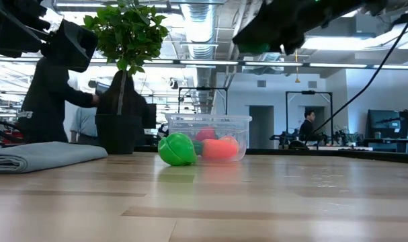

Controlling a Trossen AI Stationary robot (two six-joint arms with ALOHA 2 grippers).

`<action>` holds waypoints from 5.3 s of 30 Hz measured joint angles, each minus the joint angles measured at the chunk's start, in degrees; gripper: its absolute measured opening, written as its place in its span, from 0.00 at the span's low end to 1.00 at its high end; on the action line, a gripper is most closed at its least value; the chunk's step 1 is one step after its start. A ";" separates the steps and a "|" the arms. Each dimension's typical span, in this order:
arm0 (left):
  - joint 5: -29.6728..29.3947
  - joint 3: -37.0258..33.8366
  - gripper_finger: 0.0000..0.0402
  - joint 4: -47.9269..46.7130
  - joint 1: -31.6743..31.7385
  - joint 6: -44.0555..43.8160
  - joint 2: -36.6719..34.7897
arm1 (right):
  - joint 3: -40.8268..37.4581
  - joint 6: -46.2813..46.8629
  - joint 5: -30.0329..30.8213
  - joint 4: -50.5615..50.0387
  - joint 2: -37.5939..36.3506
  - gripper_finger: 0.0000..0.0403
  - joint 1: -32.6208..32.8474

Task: Pick and placing Produce into tupperware
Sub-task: Put the bell pepper into the transparent container, then put the avocado into the transparent container

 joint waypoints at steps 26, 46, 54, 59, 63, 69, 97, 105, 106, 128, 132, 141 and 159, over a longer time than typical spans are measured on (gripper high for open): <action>0.00 0.02 0.57 2.68 0.00 3.30 -0.02 | 0.02 -2.85 -11.38 6.16 0.05 0.56 -16.03; 0.04 0.02 0.57 3.52 0.00 3.32 -0.02 | 1.10 -2.81 -20.08 12.71 9.36 0.56 -21.70; 0.04 0.02 0.57 3.49 0.01 3.37 -0.02 | 5.32 -2.81 -24.88 12.49 15.92 0.56 -23.93; 0.04 0.02 0.57 3.45 0.01 3.39 -0.02 | 7.44 -2.80 -26.26 12.08 19.09 0.56 -23.93; 0.09 0.02 0.57 3.43 0.01 3.45 -0.02 | 8.35 -2.72 -26.37 10.24 20.92 0.55 -23.91; 0.15 0.02 0.57 3.39 0.01 3.43 -0.02 | 8.37 -1.74 -26.35 9.38 21.65 0.56 -23.84; 0.20 0.02 0.57 3.41 0.01 3.06 -0.02 | 8.37 -1.21 -26.63 8.90 21.63 0.57 -23.80; 0.22 0.02 0.57 3.41 0.01 3.06 -0.02 | 8.37 -0.23 -27.27 8.67 21.60 0.57 -23.80; 0.20 0.02 0.57 3.41 0.01 3.04 -0.02 | 8.37 -0.23 -27.27 8.68 21.60 0.57 -23.80; 0.17 0.02 0.57 3.41 0.01 2.69 -0.02 | 8.35 -0.75 -27.25 9.11 21.58 0.69 -23.54; 0.01 0.02 0.57 3.40 0.01 3.11 -0.02 | 8.25 -3.38 -27.05 11.25 19.95 0.69 -22.15; -3.97 0.00 0.57 2.15 1.01 3.16 -0.02 | 8.31 -7.79 -25.28 10.81 10.43 0.69 -16.49; -7.68 0.36 0.57 2.44 6.76 -2.27 -0.02 | 8.33 -9.54 -22.84 -2.23 0.45 0.69 10.63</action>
